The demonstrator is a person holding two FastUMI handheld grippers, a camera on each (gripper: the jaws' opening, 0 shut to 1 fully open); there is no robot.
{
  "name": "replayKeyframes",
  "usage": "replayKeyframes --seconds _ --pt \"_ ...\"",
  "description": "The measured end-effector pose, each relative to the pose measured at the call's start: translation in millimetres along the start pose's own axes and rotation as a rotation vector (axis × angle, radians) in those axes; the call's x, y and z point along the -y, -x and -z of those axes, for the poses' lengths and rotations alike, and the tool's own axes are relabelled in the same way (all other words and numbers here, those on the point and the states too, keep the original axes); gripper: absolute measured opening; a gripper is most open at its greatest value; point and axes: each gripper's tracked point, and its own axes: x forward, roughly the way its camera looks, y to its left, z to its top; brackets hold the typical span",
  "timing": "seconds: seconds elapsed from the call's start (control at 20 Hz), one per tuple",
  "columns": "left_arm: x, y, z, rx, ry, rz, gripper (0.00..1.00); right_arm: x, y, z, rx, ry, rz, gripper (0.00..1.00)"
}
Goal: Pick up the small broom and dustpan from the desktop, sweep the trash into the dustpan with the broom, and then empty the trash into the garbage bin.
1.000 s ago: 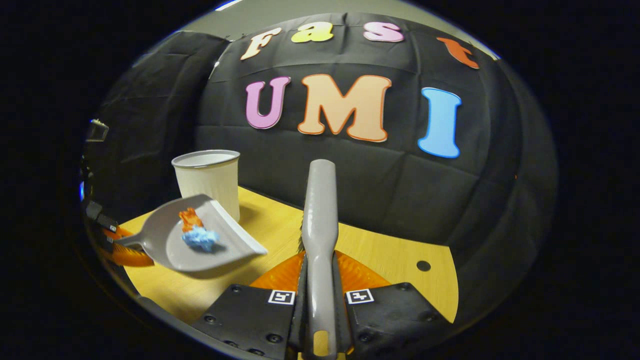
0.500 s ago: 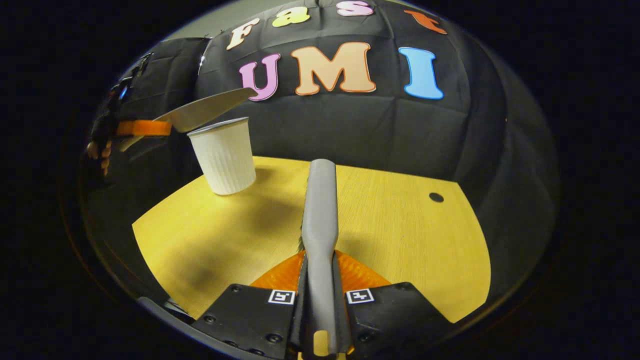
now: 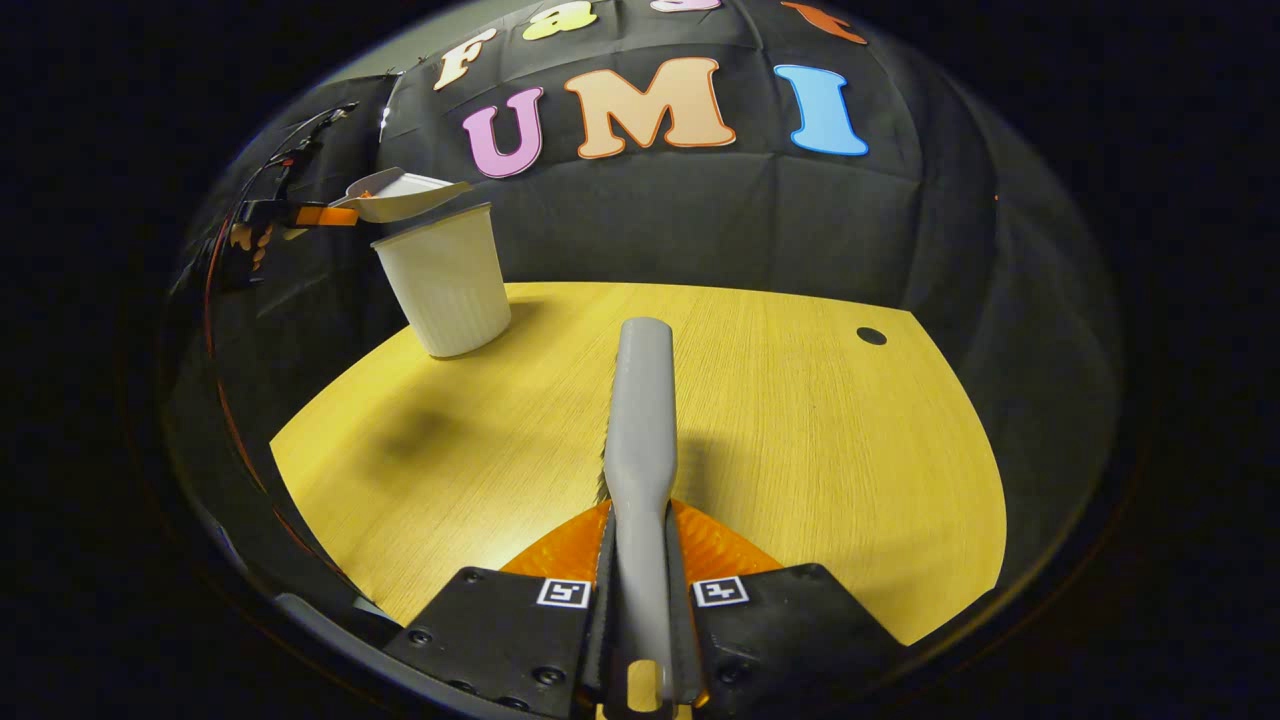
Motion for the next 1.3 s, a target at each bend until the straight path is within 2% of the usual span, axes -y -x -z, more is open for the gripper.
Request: replayKeyframes --seconds 0.1,0.25,0.4,0.6,0.65,0.7,0.85,0.95,1.0,1.1,1.3 --pt "-22.6 -10.4 5.9 -0.036 -0.143 -0.058 0.26 -2.8 -1.5 2.6 -0.005 0.005 0.000 0.21" --pt "-47.9 -15.7 14.7 -0.096 -0.434 -0.130 0.29 -5.7 3.8 6.2 -0.008 0.014 -0.004 0.22" --pt "-50.3 -13.7 9.2 -0.070 -0.677 -0.181 0.26 -5.8 1.9 5.9 -0.012 0.022 0.005 0.22" --pt "-57.1 -6.8 -6.3 -0.024 -0.918 -0.295 0.27 -7.4 2.3 5.3 -0.014 0.029 -0.002 0.22" --pt "-55.7 -4.7 -7.8 -0.005 -0.914 -0.298 0.27 -7.1 2.3 6.3 -0.013 0.032 -0.001 0.22" --pt "-50.4 -3.3 -4.9 0.001 -0.858 -0.276 0.27 -7.4 2.5 5.4 -0.015 0.034 -0.001 0.22" --pt "-29.4 13.0 1.1 0.032 -0.511 -0.197 0.29 -8.4 5.2 3.5 -0.008 0.027 -0.006 0.22" --pt "-7.0 30.6 -13.7 0.123 -0.278 -0.165 0.29 -9.1 7.7 2.5 -0.002 0.018 -0.012 0.22" --pt "4.9 38.0 -25.3 0.163 -0.202 -0.161 0.27 -9.0 8.8 1.2 0.002 0.013 -0.013 0.22" --pt "24.1 55.6 -39.1 0.209 -0.106 -0.118 0.26 -11.1 10.4 -3.5 0.011 0.003 -0.019 0.22" --pt "115.8 86.3 -15.2 0.199 0.084 0.051 0.27 -11.1 12.3 -12.5 0.039 -0.016 -0.016 0.22"
